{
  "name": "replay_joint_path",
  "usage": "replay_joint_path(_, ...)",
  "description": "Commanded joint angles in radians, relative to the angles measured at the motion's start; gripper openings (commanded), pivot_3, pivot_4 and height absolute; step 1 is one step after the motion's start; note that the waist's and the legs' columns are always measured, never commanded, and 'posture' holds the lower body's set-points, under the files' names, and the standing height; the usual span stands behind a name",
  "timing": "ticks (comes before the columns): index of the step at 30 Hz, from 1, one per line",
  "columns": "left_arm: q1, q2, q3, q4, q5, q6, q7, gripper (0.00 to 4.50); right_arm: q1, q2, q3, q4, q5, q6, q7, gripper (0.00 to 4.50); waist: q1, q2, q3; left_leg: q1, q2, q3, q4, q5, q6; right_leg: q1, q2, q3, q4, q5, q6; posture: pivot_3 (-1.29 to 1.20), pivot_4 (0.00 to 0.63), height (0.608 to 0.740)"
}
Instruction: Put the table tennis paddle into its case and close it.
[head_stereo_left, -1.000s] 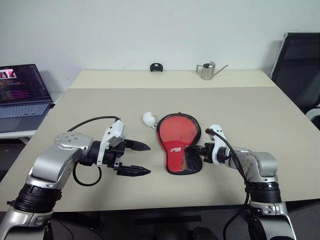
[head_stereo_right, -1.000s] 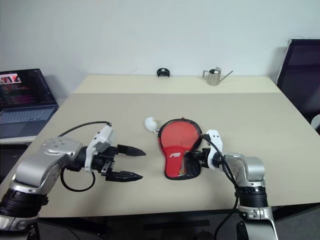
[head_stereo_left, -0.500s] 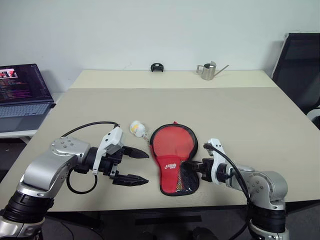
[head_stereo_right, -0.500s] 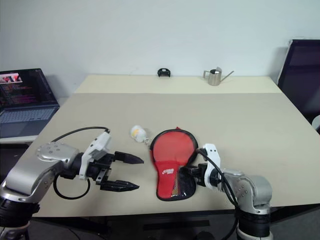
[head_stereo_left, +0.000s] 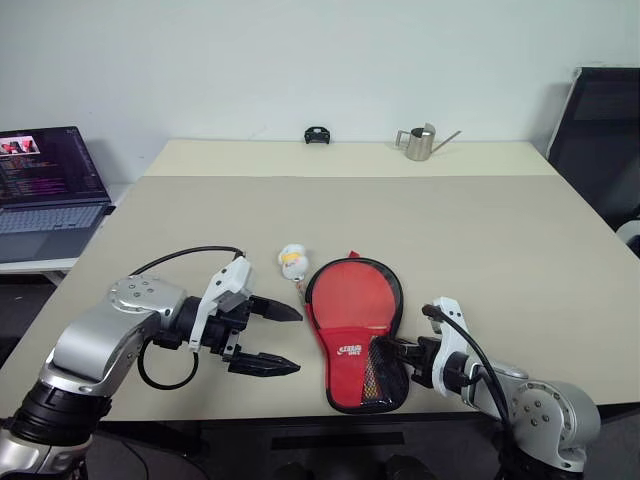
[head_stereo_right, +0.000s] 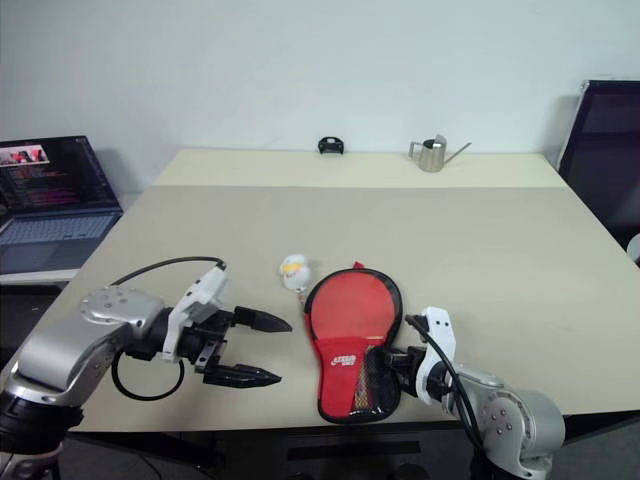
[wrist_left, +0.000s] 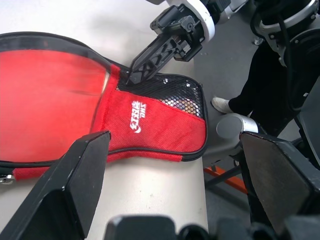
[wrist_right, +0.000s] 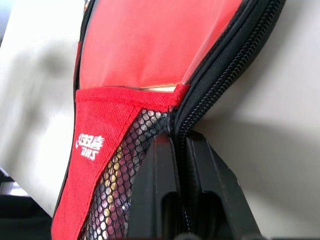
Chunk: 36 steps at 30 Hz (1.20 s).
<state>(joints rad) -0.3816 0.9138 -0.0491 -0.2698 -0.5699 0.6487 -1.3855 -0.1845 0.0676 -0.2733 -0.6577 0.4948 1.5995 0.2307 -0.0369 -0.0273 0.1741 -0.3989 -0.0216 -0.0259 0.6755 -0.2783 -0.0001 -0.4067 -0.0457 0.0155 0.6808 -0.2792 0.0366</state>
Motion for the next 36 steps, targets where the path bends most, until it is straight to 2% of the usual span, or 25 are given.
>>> replay_joint_path(1,-0.023,-0.001,-0.005,-0.015,-0.013,-0.012,-0.011,4.5,0.015,0.019,-0.005,-0.038,0.016,0.015,-0.021,0.02,0.002,0.0,0.0,0.0,0.0,0.0,0.0,0.0,0.0,0.0,0.0,0.0,0.0,0.0,0.0,0.0,0.15,0.74)
replay_joint_path(14,-0.015,0.007,-0.008,-0.021,-0.012,-0.022,-0.008,4.5,0.036,0.031,0.005,-0.042,0.057,0.015,-0.051,0.02,0.004,0.0,0.0,0.0,0.0,0.0,0.0,0.0,0.0,0.0,0.0,0.0,0.0,0.0,0.0,0.0,0.15,0.74)
replay_joint_path(17,-0.011,0.006,-0.008,-0.022,-0.012,-0.024,-0.006,4.5,0.04,0.026,-0.001,-0.052,0.057,0.015,-0.059,0.84,0.004,0.0,0.0,0.0,0.0,0.0,0.0,0.0,0.0,0.0,0.0,0.0,0.0,0.0,0.0,0.0,0.15,0.74)
replay_joint_path(27,-0.003,0.002,-0.013,-0.021,-0.009,-0.038,-0.003,4.5,0.038,-0.037,-0.076,-0.085,0.086,0.015,-0.023,4.28,0.005,0.0,0.0,0.001,0.0,0.0,0.0,0.0,0.0,0.002,0.0,0.0,0.0,0.0,0.0,0.0,0.15,0.74)
replay_joint_path(28,-0.002,0.002,-0.013,-0.02,-0.009,-0.039,-0.002,4.5,0.034,-0.051,-0.094,-0.088,0.097,0.015,-0.01,4.49,0.005,0.0,0.0,0.001,0.0,0.0,0.0,0.0,0.0,0.002,0.0,0.0,0.0,0.0,0.0,0.0,0.15,0.74)
replay_joint_path(32,0.002,0.0,-0.014,-0.02,-0.01,-0.041,-0.002,4.5,0.017,-0.11,-0.172,-0.122,0.263,0.015,0.107,4.49,0.007,0.0,0.0,0.001,-0.001,-0.001,0.0,0.0,0.0,0.002,0.0,-0.001,0.0,0.0,0.0,0.0,0.15,0.74)
replay_joint_path(36,0.004,-0.002,-0.017,-0.021,-0.011,-0.043,-0.005,4.5,0.029,-0.173,-0.196,-0.129,0.364,0.015,0.148,4.49,0.004,0.001,0.0,0.001,0.0,-0.001,0.0,0.0,0.0,0.002,0.0,-0.001,0.0,0.0,0.0,0.0,0.15,0.74)
